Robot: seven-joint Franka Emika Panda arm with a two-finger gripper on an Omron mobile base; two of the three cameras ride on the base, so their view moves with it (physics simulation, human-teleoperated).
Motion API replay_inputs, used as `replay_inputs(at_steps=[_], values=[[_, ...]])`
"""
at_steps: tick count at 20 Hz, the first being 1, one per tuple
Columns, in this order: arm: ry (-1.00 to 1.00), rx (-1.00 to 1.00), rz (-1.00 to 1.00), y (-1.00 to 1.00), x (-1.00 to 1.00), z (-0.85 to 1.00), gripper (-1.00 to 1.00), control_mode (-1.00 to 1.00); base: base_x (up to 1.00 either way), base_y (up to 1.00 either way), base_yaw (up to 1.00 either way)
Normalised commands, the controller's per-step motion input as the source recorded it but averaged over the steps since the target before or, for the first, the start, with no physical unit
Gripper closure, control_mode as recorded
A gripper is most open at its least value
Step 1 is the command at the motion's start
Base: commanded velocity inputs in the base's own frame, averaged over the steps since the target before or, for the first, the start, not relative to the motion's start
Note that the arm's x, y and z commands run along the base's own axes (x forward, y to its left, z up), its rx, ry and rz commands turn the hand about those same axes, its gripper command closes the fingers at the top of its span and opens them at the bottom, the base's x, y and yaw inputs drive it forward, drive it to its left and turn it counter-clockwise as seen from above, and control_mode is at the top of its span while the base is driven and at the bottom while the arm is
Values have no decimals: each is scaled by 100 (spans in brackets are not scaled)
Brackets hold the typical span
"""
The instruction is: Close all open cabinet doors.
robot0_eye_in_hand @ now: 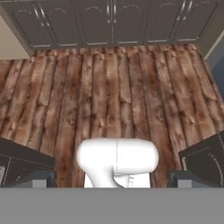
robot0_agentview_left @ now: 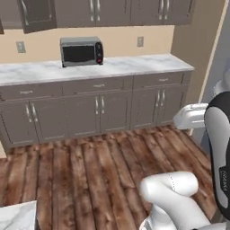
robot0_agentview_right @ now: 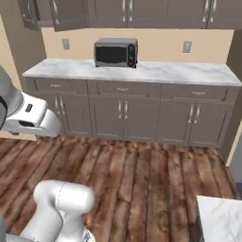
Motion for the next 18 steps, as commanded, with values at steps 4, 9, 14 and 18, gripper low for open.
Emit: replay_inputs(at_steps=[4, 9, 14, 18], values=[[0, 0, 0, 0, 0, 0, -100, 100, 98, 15, 10], [0, 0, 0, 0, 0, 0, -100, 100, 100, 11, 1], [0, 0, 0, 0, 0, 0, -100, 100, 100, 17, 0], [0, 0, 0, 0, 0, 0, -100, 100, 100, 44, 0]])
